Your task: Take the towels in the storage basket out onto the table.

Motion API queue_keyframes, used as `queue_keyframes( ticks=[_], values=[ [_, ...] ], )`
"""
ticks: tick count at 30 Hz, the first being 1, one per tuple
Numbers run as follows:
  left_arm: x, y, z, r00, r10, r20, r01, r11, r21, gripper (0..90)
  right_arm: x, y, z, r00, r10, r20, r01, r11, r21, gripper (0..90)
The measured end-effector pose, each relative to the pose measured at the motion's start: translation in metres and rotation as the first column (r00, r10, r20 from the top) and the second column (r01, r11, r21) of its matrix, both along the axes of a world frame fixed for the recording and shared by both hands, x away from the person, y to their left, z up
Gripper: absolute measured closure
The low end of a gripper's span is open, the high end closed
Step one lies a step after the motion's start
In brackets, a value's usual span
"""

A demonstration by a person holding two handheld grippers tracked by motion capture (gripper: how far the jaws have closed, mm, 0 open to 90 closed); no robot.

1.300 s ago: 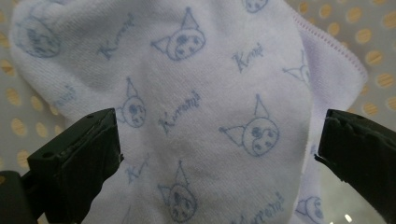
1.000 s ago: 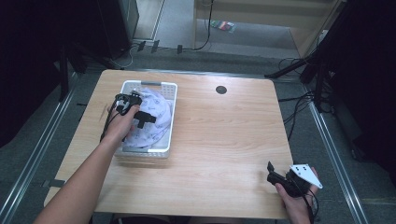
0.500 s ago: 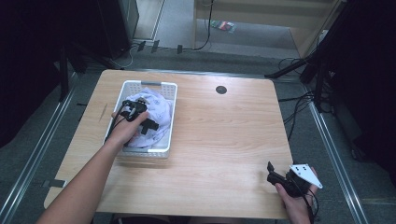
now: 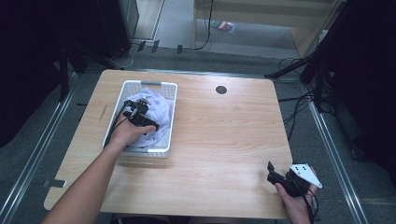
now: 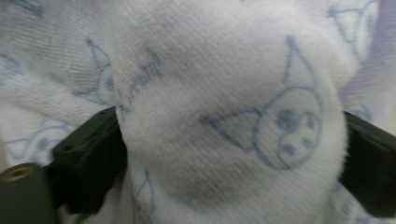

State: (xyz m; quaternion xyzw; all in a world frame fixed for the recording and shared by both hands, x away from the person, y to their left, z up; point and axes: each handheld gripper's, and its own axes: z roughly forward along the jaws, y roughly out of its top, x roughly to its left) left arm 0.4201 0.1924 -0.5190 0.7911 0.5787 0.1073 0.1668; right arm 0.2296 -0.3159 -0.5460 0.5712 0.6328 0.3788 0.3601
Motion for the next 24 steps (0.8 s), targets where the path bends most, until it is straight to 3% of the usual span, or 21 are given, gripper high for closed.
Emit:
queue_keyframes(
  ticks=[1, 4, 7, 12, 14, 18, 19, 24],
  values=[
    [-0.001, 0.000, 0.003, 1.0000, -0.009, 0.005, 0.009, 1.0000, -0.003, 17.2, 0.000, 0.000, 0.000, 1.0000, 0.000, -0.001, 0.000, 1.000, 0.000, 11.0],
    [-0.002, 0.002, 0.007, 0.9999, -0.013, 0.007, 0.013, 0.9996, -0.027, 46.2, 0.000, 0.000, 0.000, 1.0000, 0.001, -0.003, -0.001, 1.000, -0.002, 11.3],
    [-0.001, 0.003, 0.009, 0.9998, -0.020, -0.003, 0.019, 0.9991, -0.038, 56.9, 0.000, 0.000, 0.000, 1.0000, -0.002, -0.002, 0.002, 1.000, 0.000, 11.5],
    [0.002, 0.003, 0.013, 0.9992, 0.007, -0.040, -0.009, 0.9983, -0.058, 64.3, 0.000, 0.000, 0.000, 1.0000, -0.002, -0.003, 0.002, 1.000, 0.001, 11.8],
    [0.004, 0.002, 0.017, 0.9990, 0.007, -0.045, -0.009, 0.9989, -0.047, 65.4, 0.001, 0.000, 0.000, 1.0000, -0.003, -0.003, 0.003, 1.000, 0.001, 11.9],
    [0.002, -0.001, 0.029, 1.0000, 0.007, -0.005, -0.007, 0.9997, -0.022, 66.0, 0.001, -0.001, 0.000, 1.0000, -0.005, -0.004, 0.005, 1.000, 0.003, 12.0],
    [0.002, -0.001, 0.038, 1.0000, 0.002, 0.009, -0.002, 0.9992, -0.039, 66.0, 0.001, -0.001, 0.000, 1.0000, -0.005, -0.004, 0.005, 1.000, 0.002, 12.0],
    [0.000, 0.001, 0.055, 0.9994, -0.003, 0.034, 0.005, 0.9982, -0.059, 65.9, 0.000, -0.001, 0.000, 1.0000, -0.005, -0.002, 0.005, 1.000, 0.001, 12.1]
  ],
)
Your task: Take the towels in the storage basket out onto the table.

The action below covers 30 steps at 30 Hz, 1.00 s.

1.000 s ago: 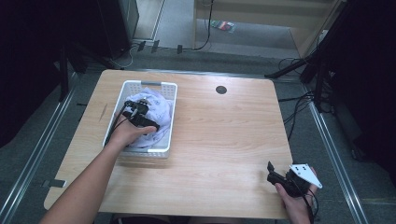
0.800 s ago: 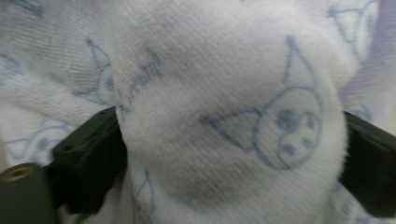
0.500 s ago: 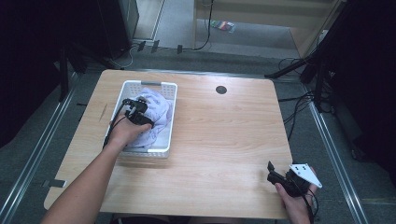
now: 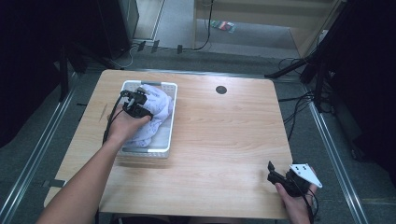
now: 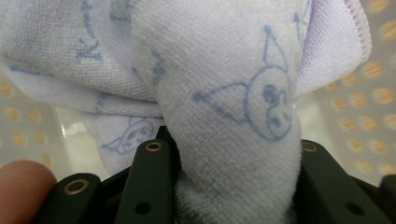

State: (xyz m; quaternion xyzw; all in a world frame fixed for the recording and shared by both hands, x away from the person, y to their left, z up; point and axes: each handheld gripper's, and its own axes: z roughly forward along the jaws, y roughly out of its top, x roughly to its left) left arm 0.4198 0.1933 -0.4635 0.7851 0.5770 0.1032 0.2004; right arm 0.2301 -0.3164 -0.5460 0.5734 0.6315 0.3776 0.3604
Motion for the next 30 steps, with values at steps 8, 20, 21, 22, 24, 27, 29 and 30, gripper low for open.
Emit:
queue_keyframes(
  ticks=[8, 20, 21, 22, 24, 27, 29, 30],
  values=[
    [-0.006, 0.008, 0.026, 0.9993, -0.003, 0.037, 0.003, 1.0000, -0.007, 65.8, 0.000, 0.000, 0.000, 1.0000, -0.002, -0.002, 0.002, 1.000, 0.000, 12.2],
    [-0.013, 0.014, 0.062, 0.9938, 0.003, 0.111, 0.001, 0.9995, -0.033, 65.8, 0.000, 0.001, 0.000, 1.0000, -0.004, -0.004, 0.004, 1.000, -0.004, 12.5],
    [-0.013, 0.014, 0.064, 0.9935, 0.002, 0.114, 0.002, 0.9994, -0.035, 65.8, 0.000, 0.001, 0.000, 1.0000, -0.004, -0.003, 0.004, 1.000, -0.004, 12.5],
    [-0.013, 0.014, 0.067, 0.9931, 0.000, 0.118, 0.005, 0.9993, -0.036, 65.7, 0.000, 0.001, 0.000, 1.0000, -0.004, -0.003, 0.004, 1.000, -0.004, 12.5],
    [-0.014, 0.013, 0.072, 0.9924, 0.006, 0.123, -0.001, 0.9991, -0.042, 65.6, 0.000, 0.001, 0.000, 1.0000, -0.004, 0.001, 0.004, 1.000, -0.005, 12.5],
    [-0.015, 0.012, 0.080, 0.9914, 0.009, 0.130, -0.002, 0.9987, -0.050, 65.4, -0.001, 0.001, 0.000, 1.0000, 0.000, 0.006, 0.000, 1.000, -0.011, 12.5],
    [-0.015, 0.010, 0.084, 0.9906, 0.008, 0.137, -0.001, 0.9986, -0.053, 65.3, -0.001, 0.001, 0.000, 1.0000, 0.002, 0.006, -0.002, 1.000, -0.015, 12.5],
    [-0.015, 0.008, 0.086, 0.9907, 0.004, 0.136, 0.003, 0.9986, -0.053, 65.3, -0.001, 0.002, 0.000, 1.0000, 0.002, 0.005, -0.002, 1.000, -0.015, 12.5]
  ],
)
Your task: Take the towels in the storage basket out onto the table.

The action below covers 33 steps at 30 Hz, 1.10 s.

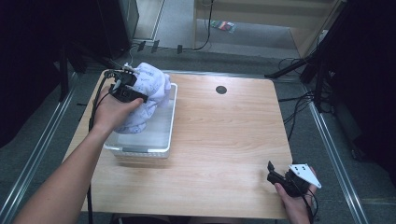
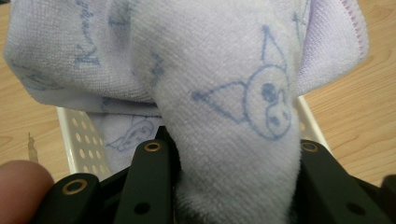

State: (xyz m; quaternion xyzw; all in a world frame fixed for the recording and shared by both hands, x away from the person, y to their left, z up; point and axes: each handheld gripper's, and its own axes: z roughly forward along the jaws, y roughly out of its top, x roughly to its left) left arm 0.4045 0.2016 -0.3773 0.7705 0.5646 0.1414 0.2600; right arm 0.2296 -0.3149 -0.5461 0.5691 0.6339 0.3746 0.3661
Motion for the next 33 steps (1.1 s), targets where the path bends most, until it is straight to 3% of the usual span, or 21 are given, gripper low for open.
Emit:
queue_keyframes(
  ticks=[10, 17, 33],
  values=[
    [-0.001, -0.021, 0.017, 0.9991, -0.036, 0.022, 0.037, 0.9992, -0.016, 65.3, 0.000, 0.000, 0.000, 1.0000, -0.002, -0.001, 0.002, 1.000, 0.001, 12.6],
    [0.001, -0.046, 0.021, 0.9972, -0.067, 0.032, 0.068, 0.9973, -0.026, 65.2, 0.000, 0.000, 0.000, 1.0000, 0.000, -0.001, 0.000, 1.000, 0.002, 12.7],
    [0.004, -0.092, 0.012, 0.9911, -0.132, 0.014, 0.133, 0.9896, -0.055, 65.2, -0.002, 0.000, 0.000, 0.9996, 0.017, 0.021, -0.018, 1.000, 0.008, 9.8]
  ],
)
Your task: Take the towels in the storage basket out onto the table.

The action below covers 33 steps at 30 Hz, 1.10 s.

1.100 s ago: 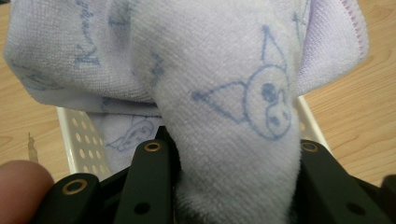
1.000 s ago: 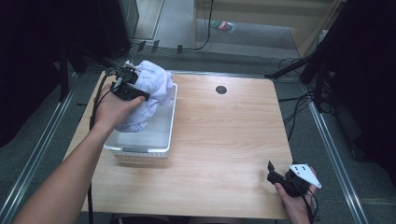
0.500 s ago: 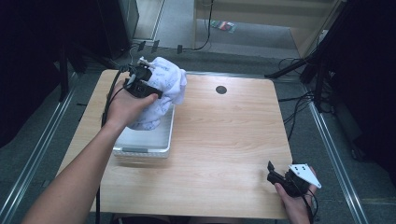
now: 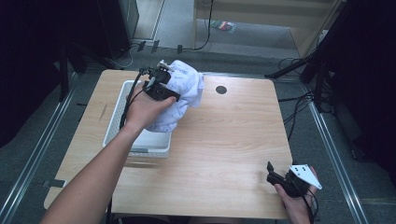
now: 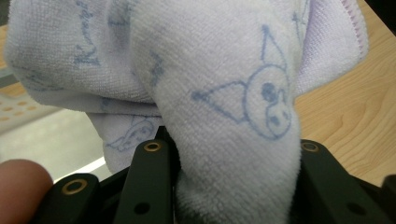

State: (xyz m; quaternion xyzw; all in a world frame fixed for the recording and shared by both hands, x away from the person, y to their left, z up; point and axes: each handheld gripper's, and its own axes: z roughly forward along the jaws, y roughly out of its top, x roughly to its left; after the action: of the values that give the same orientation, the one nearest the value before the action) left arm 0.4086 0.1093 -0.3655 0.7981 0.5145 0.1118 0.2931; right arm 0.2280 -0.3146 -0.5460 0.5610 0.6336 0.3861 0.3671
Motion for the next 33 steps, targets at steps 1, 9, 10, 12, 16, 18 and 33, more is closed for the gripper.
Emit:
queue_keyframes(
  ticks=[1, 9, 10, 12, 16, 18, 33],
  values=[
    [0.000, -0.003, -0.002, 1.0000, -0.001, 0.000, 0.001, 1.0000, 0.002, 65.1, 0.000, 0.000, 0.000, 1.0000, -0.001, 0.000, 0.001, 1.000, -0.001, 9.8],
    [0.002, -0.022, -0.008, 0.9998, -0.019, -0.007, 0.019, 0.9998, -0.010, 65.1, 0.000, 0.000, 0.000, 1.0000, 0.000, -0.001, 0.000, 1.000, -0.001, 10.0],
    [0.002, -0.024, -0.009, 0.9997, -0.022, -0.013, 0.022, 0.9997, -0.008, 65.1, 0.000, 0.000, 0.000, 1.0000, 0.000, -0.001, 0.000, 1.000, -0.001, 10.0],
    [0.003, -0.030, -0.012, 0.9994, -0.030, -0.018, 0.030, 0.9995, -0.007, 65.0, 0.000, 0.000, 0.000, 1.0000, 0.000, -0.003, 0.000, 1.000, -0.001, 10.2],
    [0.004, -0.035, -0.014, 0.9991, -0.036, -0.023, 0.036, 0.9993, -0.007, 65.0, 0.000, 0.000, 0.000, 1.0000, -0.003, -0.006, 0.003, 1.000, 0.000, 10.3],
    [0.004, -0.040, -0.016, 0.9992, -0.034, -0.023, 0.034, 0.9993, -0.017, 65.0, 0.000, 0.000, 0.000, 1.0000, -0.001, -0.008, 0.001, 1.000, 0.000, 10.4],
    [0.006, -0.058, -0.025, 0.9981, -0.048, -0.038, 0.046, 0.9979, -0.045, 64.9, 0.001, -0.001, 0.000, 0.9999, -0.006, -0.010, 0.006, 1.000, 0.008, 11.3]
  ],
)
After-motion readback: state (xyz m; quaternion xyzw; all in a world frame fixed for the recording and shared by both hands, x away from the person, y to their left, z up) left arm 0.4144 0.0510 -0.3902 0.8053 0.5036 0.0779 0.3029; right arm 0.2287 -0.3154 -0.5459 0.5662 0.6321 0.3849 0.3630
